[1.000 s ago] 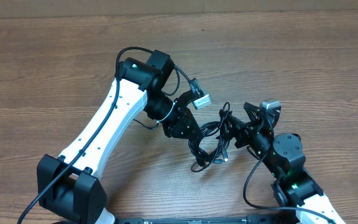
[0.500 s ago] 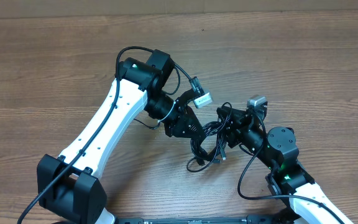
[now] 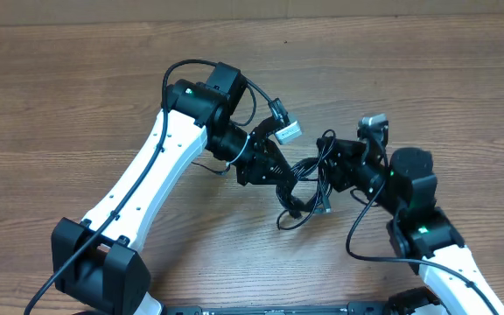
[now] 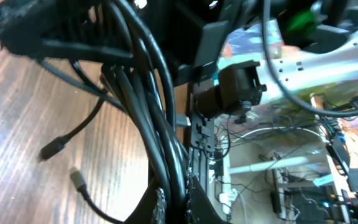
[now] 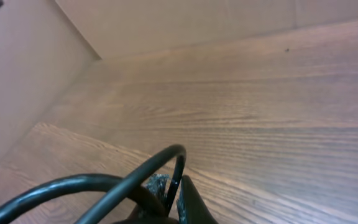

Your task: Untangle cables

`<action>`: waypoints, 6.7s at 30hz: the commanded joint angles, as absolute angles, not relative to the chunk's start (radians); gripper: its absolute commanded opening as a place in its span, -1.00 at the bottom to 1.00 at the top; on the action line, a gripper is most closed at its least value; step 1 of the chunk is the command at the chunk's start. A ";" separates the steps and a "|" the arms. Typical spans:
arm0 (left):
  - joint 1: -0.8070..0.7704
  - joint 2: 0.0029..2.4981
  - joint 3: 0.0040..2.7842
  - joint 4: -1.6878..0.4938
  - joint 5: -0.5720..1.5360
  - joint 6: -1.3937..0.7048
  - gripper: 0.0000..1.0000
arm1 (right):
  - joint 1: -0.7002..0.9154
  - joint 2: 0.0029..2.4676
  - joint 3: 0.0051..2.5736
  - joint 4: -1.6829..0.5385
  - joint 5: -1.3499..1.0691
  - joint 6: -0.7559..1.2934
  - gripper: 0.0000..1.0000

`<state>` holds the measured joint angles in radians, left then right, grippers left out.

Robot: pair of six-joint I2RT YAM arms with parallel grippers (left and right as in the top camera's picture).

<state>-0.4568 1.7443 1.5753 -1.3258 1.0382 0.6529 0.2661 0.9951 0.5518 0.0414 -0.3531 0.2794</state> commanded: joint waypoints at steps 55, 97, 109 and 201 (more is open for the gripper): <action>-0.526 1.730 1.571 -1.065 0.245 -0.454 0.71 | 0.323 0.989 0.809 -0.042 0.731 0.259 -0.93; -0.641 1.730 1.173 -0.248 0.600 -1.979 0.67 | 0.335 0.994 0.809 -0.303 0.301 0.763 -0.92; -0.597 1.730 1.173 -0.418 0.384 -1.452 -0.91 | 0.327 0.994 0.809 -0.467 0.416 0.752 -0.92; -0.393 1.730 1.173 -0.702 0.302 -1.357 -0.86 | 0.419 1.435 0.784 -0.691 -0.117 0.643 -0.92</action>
<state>-0.3927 1.7260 1.1744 -0.7033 0.3401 -1.3952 0.4194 1.4315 0.7815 -0.6746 -0.1154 0.9165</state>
